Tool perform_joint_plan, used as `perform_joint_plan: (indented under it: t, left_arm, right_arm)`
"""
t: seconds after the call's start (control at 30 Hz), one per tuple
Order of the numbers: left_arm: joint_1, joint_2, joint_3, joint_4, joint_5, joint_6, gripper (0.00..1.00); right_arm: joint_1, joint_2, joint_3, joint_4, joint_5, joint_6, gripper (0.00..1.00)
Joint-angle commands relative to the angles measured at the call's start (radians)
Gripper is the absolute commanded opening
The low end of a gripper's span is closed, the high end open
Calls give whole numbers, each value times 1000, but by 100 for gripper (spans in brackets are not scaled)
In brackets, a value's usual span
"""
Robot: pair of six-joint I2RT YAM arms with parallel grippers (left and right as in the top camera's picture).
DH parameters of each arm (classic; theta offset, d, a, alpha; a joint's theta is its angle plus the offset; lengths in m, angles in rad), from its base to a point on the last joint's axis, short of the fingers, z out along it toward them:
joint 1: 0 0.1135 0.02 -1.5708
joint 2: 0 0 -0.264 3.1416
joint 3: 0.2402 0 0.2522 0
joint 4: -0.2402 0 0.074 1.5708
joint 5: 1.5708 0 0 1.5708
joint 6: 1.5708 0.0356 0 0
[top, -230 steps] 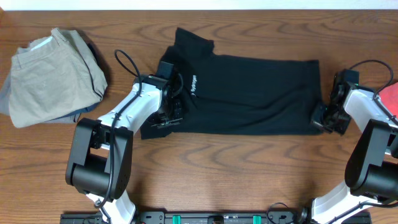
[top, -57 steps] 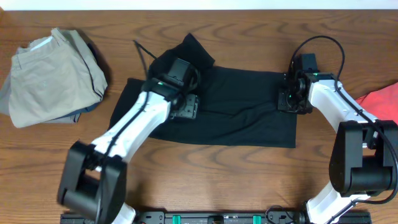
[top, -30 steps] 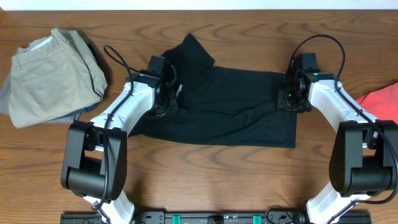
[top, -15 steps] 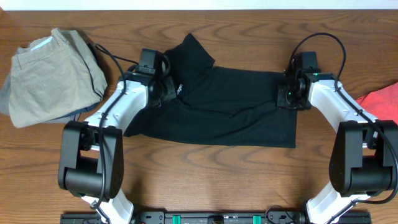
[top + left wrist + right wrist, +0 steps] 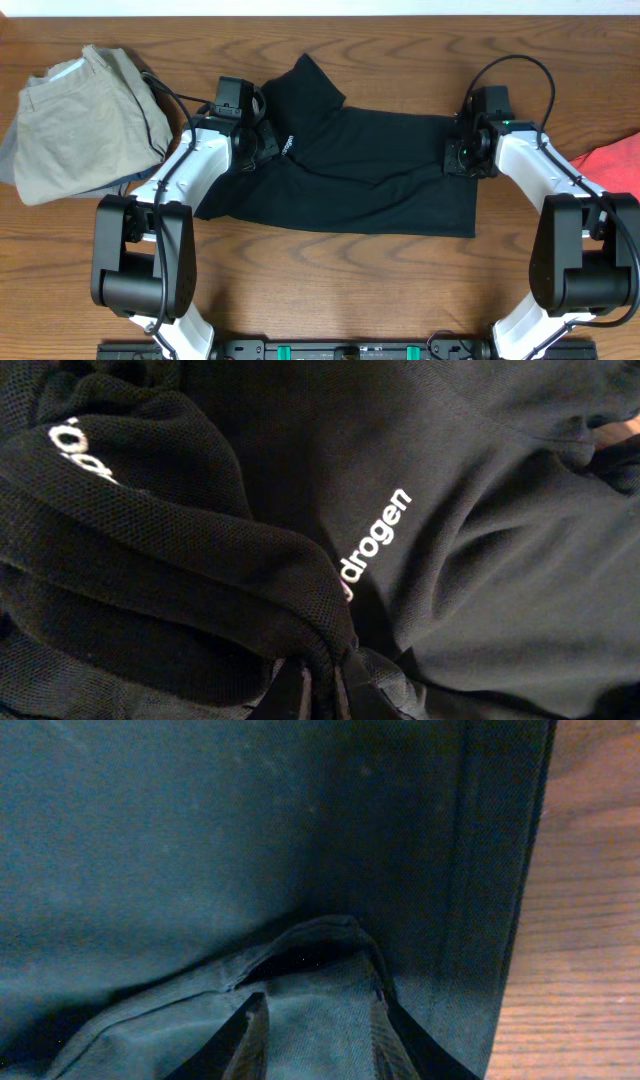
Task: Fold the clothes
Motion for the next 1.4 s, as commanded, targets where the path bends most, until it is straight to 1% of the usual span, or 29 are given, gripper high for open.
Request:
perform_joint_plan:
  t: [0.0,0.1,0.13,0.23,0.33,0.5,0.53,0.6,0.67,0.7,0.8,0.97,1.27,1.37]
  left_arm:
    - [4,-23,-5,-3,-2,-8,6]
    - [4,-23,-5,-5,-2,-8,6]
    - [4,-23,-5,-5,-2,-8,6]
    - [4,-23,-5,-6,-2,-8,6]
    - [4,-23,-5,-6,-2,-8,6]
    - [4,-23,-5,-7,-2,-8,6]
    - [4,-23,-5,-9,-2,-8,6]
    - [4,-23,-5,-10,-2,-8,6]
    - [4,-23,-5,-10,-2,-8,6]
    - [4,-23,-5,-10,-2,-8,6]
    - [4,-23,-5,-10,-2,-8,7]
    - [4,-23,-5,-10,-2,-8,7]
    - [4,-23,-5,-10,-2,-8,7]
    - [4,-23,-5,-10,-2,-8,6]
  right_arm:
    - [-6,-11,-38,27,10,2,32]
    - [-6,-11,-57,47,10,8,30]
    - [-6,-11,-60,50,10,8,28]
    - [-6,-11,-60,50,11,8,16]
    - [-10,-11,-60,55,11,8,1]
    - [-20,-12,-49,61,10,8,1]
    - [-21,-12,-41,62,10,8,5]
    - [-22,-12,-24,70,10,-2,27]
    - [-22,-12,-16,85,6,-24,41]
    - [-22,-12,-16,95,6,-31,45]
    - [-22,-11,-16,111,6,-45,46]
    - [-21,-11,-23,105,-8,-46,42]
    - [-13,-11,-98,147,-8,-45,40]
    - [-13,-11,-101,147,-8,-45,36]
